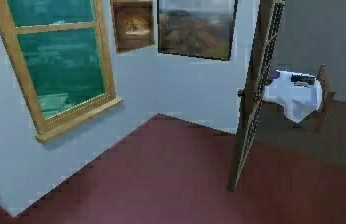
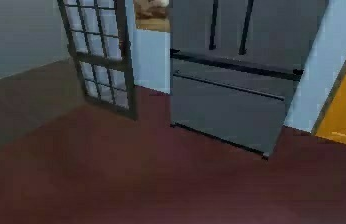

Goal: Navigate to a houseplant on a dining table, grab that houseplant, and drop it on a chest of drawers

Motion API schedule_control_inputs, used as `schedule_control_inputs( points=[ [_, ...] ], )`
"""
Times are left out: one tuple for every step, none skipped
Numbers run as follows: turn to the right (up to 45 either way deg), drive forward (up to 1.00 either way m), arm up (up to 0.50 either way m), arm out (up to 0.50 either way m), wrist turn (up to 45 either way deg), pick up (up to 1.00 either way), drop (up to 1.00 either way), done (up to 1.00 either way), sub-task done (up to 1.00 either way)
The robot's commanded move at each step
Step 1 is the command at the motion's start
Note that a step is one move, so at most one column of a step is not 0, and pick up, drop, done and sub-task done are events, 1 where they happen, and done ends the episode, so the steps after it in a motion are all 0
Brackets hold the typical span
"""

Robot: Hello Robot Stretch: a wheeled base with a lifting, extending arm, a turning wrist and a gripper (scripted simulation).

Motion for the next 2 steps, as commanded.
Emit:
schedule_control_inputs(
  points=[
    [45.0,0.00,0.00,0.00,0.0,0.00,0.00,0.00,0.00],
    [45.0,0.00,0.00,0.00,0.0,0.00,0.00,0.00,0.00]
  ],
)
